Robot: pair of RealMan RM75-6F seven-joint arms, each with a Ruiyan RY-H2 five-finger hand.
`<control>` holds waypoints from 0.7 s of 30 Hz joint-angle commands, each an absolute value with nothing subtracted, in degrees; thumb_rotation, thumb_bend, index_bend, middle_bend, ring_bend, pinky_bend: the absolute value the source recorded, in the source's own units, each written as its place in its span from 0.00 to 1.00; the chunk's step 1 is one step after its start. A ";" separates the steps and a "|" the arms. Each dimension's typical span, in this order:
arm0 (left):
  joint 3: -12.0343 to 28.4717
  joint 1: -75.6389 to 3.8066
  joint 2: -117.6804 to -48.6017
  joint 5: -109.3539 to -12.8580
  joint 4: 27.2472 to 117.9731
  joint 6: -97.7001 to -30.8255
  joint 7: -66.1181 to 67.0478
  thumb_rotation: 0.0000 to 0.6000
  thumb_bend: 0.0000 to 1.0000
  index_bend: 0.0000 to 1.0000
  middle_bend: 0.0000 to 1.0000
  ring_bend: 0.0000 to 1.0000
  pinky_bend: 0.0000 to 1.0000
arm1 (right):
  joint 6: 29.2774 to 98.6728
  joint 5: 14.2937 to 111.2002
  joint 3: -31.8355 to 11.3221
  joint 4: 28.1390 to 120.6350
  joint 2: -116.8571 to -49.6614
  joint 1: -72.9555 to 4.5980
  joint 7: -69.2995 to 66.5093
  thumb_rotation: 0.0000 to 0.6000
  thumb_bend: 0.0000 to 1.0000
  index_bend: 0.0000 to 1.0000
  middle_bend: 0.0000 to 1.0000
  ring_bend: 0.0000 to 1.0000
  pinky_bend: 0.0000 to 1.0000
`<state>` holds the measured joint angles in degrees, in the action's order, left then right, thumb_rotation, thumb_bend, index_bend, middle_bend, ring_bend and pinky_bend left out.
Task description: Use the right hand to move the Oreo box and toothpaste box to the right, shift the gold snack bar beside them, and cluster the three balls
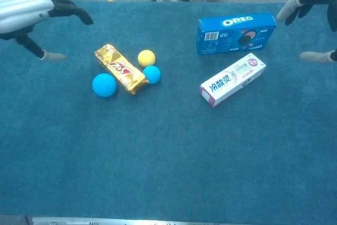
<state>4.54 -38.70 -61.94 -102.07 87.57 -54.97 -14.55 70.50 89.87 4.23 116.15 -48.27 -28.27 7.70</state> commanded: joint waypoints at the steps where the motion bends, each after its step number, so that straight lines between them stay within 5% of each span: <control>1: 4.96 -41.41 -63.25 -100.20 86.68 -51.58 -12.82 1.00 0.21 0.18 0.22 0.16 0.18 | 70.16 90.48 4.09 116.05 -48.23 -27.77 7.51 1.00 0.18 0.32 0.39 0.33 0.59; 21: 4.33 -51.09 -74.24 -93.33 73.76 -39.98 -4.56 1.00 0.21 0.18 0.22 0.16 0.18 | 66.24 90.62 2.02 113.63 -49.56 -26.49 4.76 1.00 0.18 0.32 0.39 0.33 0.59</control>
<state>4.62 -50.55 -73.58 -93.76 74.46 -40.56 -4.89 66.34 90.64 2.12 113.73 -49.47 -26.52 4.87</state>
